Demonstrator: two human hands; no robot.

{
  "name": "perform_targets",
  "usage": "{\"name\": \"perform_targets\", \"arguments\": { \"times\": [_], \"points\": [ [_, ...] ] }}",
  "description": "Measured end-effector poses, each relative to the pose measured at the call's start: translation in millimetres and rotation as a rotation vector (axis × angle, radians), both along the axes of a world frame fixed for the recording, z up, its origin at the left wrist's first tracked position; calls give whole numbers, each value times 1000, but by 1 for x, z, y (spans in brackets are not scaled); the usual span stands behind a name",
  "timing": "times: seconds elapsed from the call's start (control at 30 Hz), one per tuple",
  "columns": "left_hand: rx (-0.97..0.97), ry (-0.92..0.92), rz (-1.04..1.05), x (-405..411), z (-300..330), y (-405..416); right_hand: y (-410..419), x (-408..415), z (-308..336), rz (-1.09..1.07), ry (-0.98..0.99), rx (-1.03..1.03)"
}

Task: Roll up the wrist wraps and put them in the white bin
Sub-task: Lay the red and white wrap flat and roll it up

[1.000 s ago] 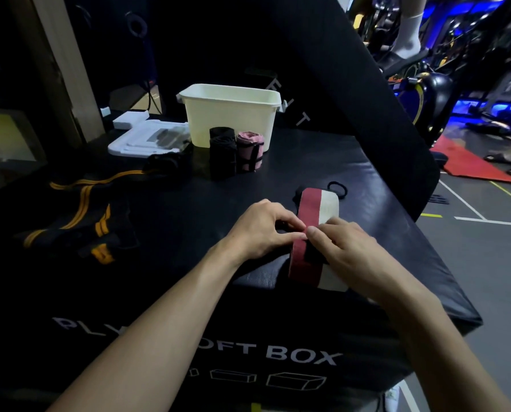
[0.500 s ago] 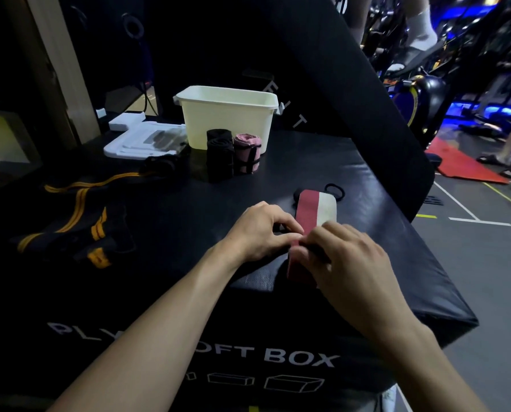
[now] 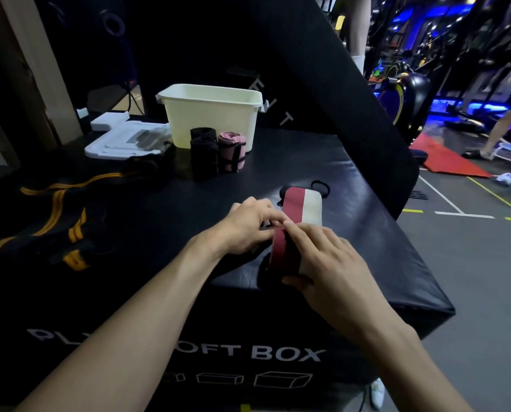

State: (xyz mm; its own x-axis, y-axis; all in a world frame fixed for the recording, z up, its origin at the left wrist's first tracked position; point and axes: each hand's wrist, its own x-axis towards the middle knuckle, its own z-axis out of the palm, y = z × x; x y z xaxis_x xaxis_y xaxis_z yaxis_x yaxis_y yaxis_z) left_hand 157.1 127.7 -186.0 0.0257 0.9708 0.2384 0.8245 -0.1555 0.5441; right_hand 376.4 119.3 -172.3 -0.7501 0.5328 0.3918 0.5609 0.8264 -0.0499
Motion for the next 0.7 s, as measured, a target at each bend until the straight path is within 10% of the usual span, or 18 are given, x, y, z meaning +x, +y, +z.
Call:
{"name": "perform_targets", "arguments": {
  "times": [0.7],
  "points": [
    [-398,546,-300,52,65,33,-16,40,26,129,-87,-128]
  ]
}}
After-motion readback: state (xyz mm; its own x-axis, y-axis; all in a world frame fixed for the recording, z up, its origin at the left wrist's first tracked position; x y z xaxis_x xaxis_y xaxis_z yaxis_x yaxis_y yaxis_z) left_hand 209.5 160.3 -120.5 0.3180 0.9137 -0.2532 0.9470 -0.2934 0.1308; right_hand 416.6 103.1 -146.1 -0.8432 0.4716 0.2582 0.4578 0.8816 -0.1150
